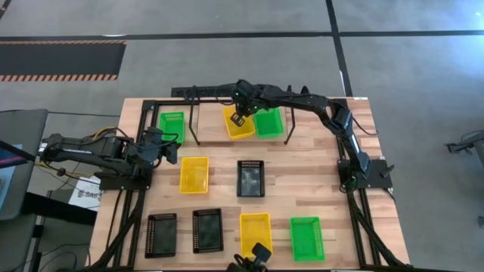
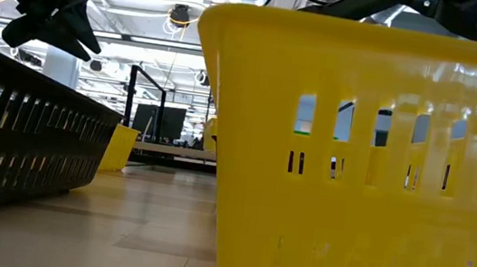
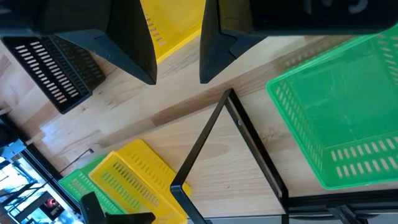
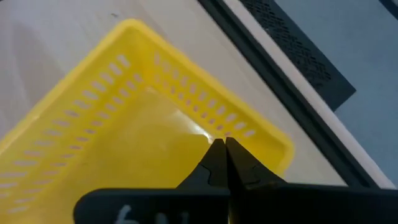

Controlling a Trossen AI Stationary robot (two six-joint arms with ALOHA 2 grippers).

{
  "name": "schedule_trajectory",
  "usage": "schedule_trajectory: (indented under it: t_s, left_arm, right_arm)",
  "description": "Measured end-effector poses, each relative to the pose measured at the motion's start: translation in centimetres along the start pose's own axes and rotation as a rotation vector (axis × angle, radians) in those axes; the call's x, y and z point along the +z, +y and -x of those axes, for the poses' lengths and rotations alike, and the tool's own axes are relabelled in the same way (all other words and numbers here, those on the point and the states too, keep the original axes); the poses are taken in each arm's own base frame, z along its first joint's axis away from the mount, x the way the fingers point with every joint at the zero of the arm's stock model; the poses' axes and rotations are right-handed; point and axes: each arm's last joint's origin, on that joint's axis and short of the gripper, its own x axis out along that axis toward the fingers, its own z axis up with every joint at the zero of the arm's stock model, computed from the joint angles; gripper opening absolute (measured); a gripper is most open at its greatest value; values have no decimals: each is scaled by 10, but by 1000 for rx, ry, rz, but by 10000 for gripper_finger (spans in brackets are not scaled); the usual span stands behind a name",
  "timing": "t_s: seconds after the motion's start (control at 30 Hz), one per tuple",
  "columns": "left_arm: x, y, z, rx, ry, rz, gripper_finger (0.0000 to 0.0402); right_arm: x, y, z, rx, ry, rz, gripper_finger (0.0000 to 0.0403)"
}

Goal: Stack baskets on shelf by color
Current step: Stack the top yellow bin on top of the yellow bin on the shelf

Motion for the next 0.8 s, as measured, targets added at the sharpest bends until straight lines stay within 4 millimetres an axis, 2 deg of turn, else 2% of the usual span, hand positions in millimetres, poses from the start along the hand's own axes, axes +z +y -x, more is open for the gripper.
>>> schedule_trajectory:
  t_s: [0.1, 0.2, 0.33, 0.5, 0.63, 0.73, 0.8]
  left_arm:
    - [0, 0, 0, 2, 1, -1, 110]
    - [-1, 1, 0, 5, 6, -26, 110]
    - [-1, 1, 0, 8, 8, -66, 107]
    - [-1, 5, 0, 71, -37, -25, 86]
    - [-2, 12, 1, 147, -71, 11, 50]
    - [-4, 17, 1, 189, -53, 21, 14]
    - [-6, 20, 2, 213, -20, 38, 5]
  right_arm:
    - [0, 2, 1, 4, 1, -15, 0]
    - [2, 12, 10, 24, -13, -11, 0]
    - [13, 24, 33, 68, 5, 14, 0]
    - [30, 43, 80, 97, -6, 61, 0]
    - [41, 59, 131, 130, -44, 100, 0]
    - [35, 65, 163, 153, -86, 126, 0]
    - [28, 67, 190, 165, -107, 118, 0]
